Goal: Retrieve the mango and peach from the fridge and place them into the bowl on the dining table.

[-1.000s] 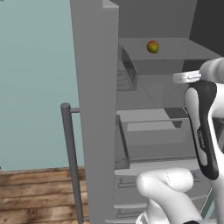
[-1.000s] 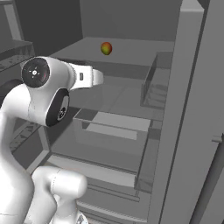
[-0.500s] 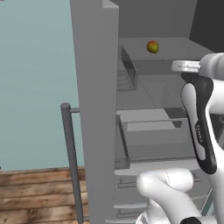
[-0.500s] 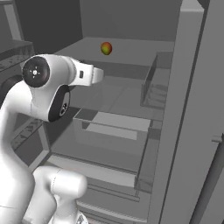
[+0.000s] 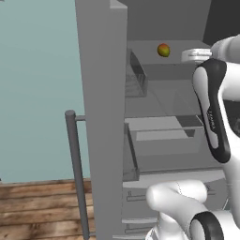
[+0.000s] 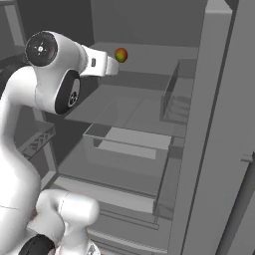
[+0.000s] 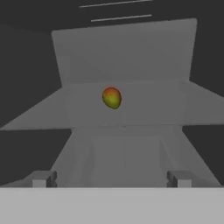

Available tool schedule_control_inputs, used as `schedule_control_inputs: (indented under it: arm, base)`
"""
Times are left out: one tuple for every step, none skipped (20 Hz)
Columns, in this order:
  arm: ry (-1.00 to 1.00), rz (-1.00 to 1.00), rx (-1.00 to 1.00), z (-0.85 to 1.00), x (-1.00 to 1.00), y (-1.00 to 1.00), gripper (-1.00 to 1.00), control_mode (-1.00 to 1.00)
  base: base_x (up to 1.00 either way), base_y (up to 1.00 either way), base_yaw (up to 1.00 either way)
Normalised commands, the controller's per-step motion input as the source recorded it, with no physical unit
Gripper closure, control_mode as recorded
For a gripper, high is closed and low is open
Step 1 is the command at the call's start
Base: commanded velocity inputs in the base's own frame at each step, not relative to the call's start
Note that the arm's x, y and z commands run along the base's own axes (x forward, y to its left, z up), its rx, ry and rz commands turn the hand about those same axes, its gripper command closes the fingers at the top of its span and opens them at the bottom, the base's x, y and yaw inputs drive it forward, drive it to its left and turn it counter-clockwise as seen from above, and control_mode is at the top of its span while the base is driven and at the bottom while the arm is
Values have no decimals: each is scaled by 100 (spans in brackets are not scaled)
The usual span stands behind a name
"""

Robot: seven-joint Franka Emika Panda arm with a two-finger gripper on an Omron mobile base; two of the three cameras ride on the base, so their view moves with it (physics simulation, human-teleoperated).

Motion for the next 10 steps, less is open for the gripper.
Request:
schedule_control_inputs:
  arm:
    - [7, 5, -6, 0, 39, 0, -100, -100]
    - [7, 5, -6, 0, 39, 0, -100, -100]
    - [7, 5, -7, 0, 42, 0, -100, -100]
    - [7, 5, -7, -2, 43, 0, -100, -100]
    - [5, 5, -8, -6, 46, 0, -100, -100]
    - [4, 5, -8, -6, 46, 0, -100, -100]
    - [3, 5, -7, -3, 46, 0, -100, -100]
    - [2, 5, -5, -1, 46, 0, -100, -100]
    - [1, 5, -4, 0, 44, 0, -100, -100]
    - [1, 5, -3, 0, 43, 0, -100, -100]
  base:
    - [0, 0, 0]
    - [0, 0, 0]
    - [0, 0, 0]
    - [0, 0, 0]
    - [0, 0, 0]
    - [0, 0, 0]
    - [0, 0, 0]
    - [0, 0, 0]
    - [0, 0, 0]
    - [0, 0, 0]
